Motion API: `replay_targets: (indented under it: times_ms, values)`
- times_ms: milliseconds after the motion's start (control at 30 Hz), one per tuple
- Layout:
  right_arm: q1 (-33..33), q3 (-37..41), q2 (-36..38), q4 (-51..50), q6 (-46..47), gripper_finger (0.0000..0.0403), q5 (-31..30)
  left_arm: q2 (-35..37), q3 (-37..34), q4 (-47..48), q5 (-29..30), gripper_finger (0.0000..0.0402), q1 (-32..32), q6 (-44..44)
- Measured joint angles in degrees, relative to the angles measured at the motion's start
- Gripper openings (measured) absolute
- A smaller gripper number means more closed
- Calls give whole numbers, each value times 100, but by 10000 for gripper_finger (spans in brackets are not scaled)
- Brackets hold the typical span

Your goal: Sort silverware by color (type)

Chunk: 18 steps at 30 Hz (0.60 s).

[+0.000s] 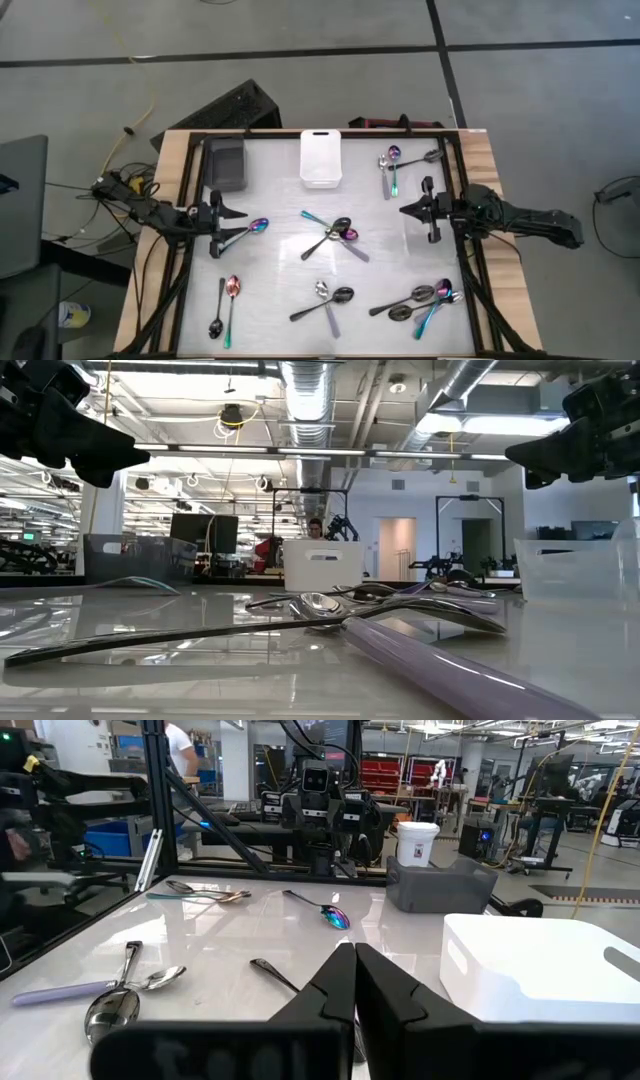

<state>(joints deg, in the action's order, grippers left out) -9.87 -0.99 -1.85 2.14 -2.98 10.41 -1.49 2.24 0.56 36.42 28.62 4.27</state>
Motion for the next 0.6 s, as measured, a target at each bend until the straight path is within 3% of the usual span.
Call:
replay_targets:
  times_ms: [367, 600]
  values:
    - [1, 1, -1, -1, 0, 31, 0, 2, -7, -64, 23, 171, 0, 24]
    - [2, -1, -1, -1, -1, 31, 0, 2, -11, -135, 37, 171, 0, 602]
